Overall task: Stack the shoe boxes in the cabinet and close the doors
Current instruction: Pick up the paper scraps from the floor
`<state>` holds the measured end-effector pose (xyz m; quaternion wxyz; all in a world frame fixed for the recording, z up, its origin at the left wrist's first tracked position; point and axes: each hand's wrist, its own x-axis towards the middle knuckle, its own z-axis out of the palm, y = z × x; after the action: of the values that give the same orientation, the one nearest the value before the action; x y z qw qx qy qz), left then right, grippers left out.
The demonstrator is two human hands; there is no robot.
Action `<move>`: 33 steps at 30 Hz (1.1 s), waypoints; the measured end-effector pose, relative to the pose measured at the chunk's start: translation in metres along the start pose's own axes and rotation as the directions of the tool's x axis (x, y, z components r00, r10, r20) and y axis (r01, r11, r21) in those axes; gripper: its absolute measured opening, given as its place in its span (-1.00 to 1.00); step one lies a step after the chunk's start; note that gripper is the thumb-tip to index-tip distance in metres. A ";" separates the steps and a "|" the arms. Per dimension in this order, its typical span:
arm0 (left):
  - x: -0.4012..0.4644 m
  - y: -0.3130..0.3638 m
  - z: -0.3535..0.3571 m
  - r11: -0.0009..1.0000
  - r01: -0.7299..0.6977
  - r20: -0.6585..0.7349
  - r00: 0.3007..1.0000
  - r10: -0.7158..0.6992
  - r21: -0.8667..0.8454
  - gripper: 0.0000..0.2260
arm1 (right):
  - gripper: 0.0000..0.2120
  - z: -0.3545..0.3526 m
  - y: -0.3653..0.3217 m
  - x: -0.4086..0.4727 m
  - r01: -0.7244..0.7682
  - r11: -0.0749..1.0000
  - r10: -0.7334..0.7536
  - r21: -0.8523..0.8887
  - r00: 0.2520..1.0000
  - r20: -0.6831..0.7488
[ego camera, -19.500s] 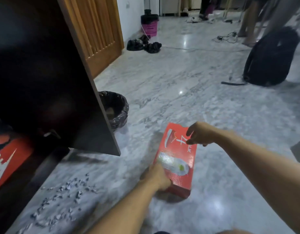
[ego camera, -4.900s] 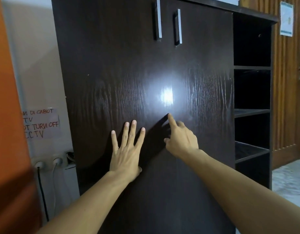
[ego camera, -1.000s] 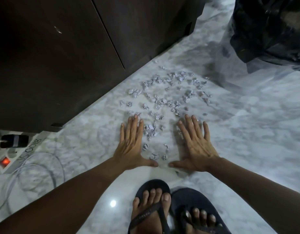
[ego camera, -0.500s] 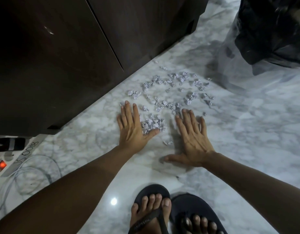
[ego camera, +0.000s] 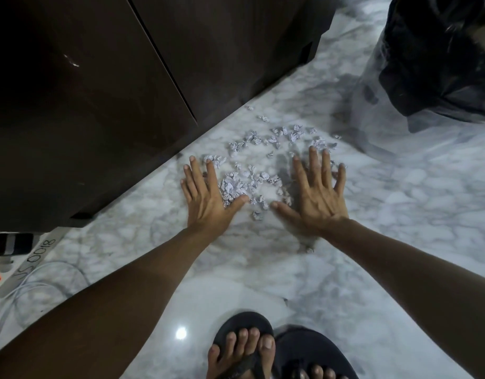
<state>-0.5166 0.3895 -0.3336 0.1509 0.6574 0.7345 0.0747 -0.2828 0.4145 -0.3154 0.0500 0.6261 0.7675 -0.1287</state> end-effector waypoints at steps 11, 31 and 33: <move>0.005 0.013 0.005 0.959 -0.284 -0.036 0.958 0.285 0.018 -0.44 | -0.69 0.005 0.003 0.003 0.265 0.954 -0.196 0.140 0.906 -0.376; 0.021 0.019 -0.010 0.939 -0.342 -0.150 0.931 0.332 -0.043 -0.71 | -0.86 -0.017 0.012 0.018 0.324 0.910 -0.274 0.260 0.938 -0.210; 0.020 0.019 -0.014 0.940 -0.333 -0.144 0.936 0.320 -0.078 -0.72 | -0.69 -0.023 0.011 0.019 0.262 0.910 -0.216 0.323 0.961 -0.172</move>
<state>-0.5045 0.4130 -0.3173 0.1216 0.7554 0.6186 0.1785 -0.2739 0.4403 -0.2992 -0.1268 0.5336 0.8058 -0.2234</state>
